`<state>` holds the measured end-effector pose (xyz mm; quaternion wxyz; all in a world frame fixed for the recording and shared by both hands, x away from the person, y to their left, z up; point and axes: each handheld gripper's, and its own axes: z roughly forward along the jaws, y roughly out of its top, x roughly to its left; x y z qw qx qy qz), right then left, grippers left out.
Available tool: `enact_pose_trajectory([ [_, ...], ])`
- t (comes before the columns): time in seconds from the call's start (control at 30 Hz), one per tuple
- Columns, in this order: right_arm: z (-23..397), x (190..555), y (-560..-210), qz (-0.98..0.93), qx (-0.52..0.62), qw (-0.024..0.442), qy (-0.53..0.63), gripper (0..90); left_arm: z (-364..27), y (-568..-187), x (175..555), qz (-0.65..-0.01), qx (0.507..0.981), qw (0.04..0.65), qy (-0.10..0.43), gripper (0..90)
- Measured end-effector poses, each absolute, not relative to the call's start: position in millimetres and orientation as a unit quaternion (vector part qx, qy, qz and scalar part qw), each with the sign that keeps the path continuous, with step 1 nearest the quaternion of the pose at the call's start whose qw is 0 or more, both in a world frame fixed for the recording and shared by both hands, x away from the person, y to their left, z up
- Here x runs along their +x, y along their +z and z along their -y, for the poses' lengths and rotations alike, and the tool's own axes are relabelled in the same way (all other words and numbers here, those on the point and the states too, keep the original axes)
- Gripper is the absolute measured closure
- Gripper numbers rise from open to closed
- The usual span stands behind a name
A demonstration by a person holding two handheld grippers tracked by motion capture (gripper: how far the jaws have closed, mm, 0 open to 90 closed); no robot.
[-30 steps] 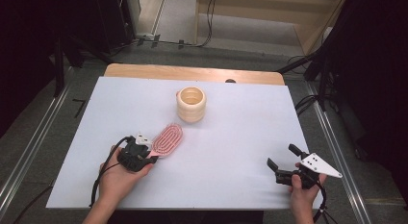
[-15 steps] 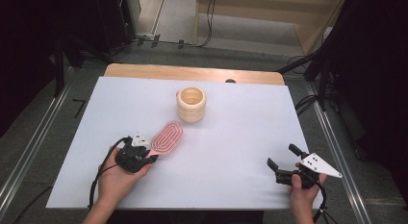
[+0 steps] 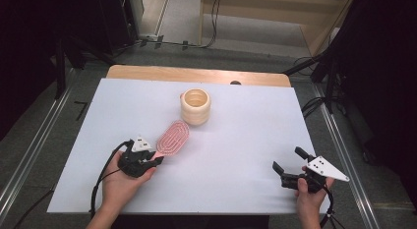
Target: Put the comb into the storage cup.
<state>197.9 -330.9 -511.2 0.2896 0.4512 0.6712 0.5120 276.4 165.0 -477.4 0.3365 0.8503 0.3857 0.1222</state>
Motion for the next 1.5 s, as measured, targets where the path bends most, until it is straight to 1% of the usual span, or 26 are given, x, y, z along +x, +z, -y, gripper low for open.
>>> enact_pose_trajectory([
  [0.27,319.5,201.2,-502.4,-0.674,0.441,0.274,0.526,0.0,-164.5,-470.4,273.0,-0.378,0.838,0.368,0.138,70.3],
  [0.33,311.9,202.1,-495.7,-0.677,0.435,0.262,0.534,0.0,-164.1,-468.6,272.7,-0.379,0.835,0.375,0.139,70.3],
  [0.4,309.5,202.8,-493.3,-0.677,0.431,0.259,0.538,0.0,-163.3,-467.5,272.3,-0.377,0.834,0.377,0.142,70.3],
  [0.43,303.8,204.4,-487.8,-0.677,0.427,0.249,0.545,0.0,-162.3,-466.8,271.8,-0.375,0.833,0.38,0.146,70.3],
  [0.57,296.9,207.3,-481.2,-0.677,0.423,0.238,0.554,0.0,-159.1,-463.6,270.0,-0.372,0.828,0.391,0.151,70.3],
  [0.63,288.3,210.9,-473.7,-0.678,0.416,0.23,0.561,0.0,-156.3,-460.8,268.4,-0.368,0.824,0.401,0.159,70.3],
  [1.03,250.9,229.6,-451.0,-0.689,0.389,0.209,0.575,0.0,-143.0,-459.3,267.2,-0.354,0.821,0.418,0.163,70.3],
  [1.07,242.9,233.0,-447.3,-0.691,0.385,0.202,0.577,0.0,-141.4,-458.9,266.7,-0.352,0.82,0.421,0.163,70.3],
  [1.33,220.0,243.9,-439.1,-0.699,0.372,0.185,0.582,0.0,-134.2,-456.8,263.6,-0.338,0.819,0.435,0.164,70.3],
  [1.5,205.7,252.4,-436.6,-0.692,0.373,0.162,0.596,0.0,-131.2,-455.0,260.1,-0.328,0.813,0.449,0.172,70.3],
])
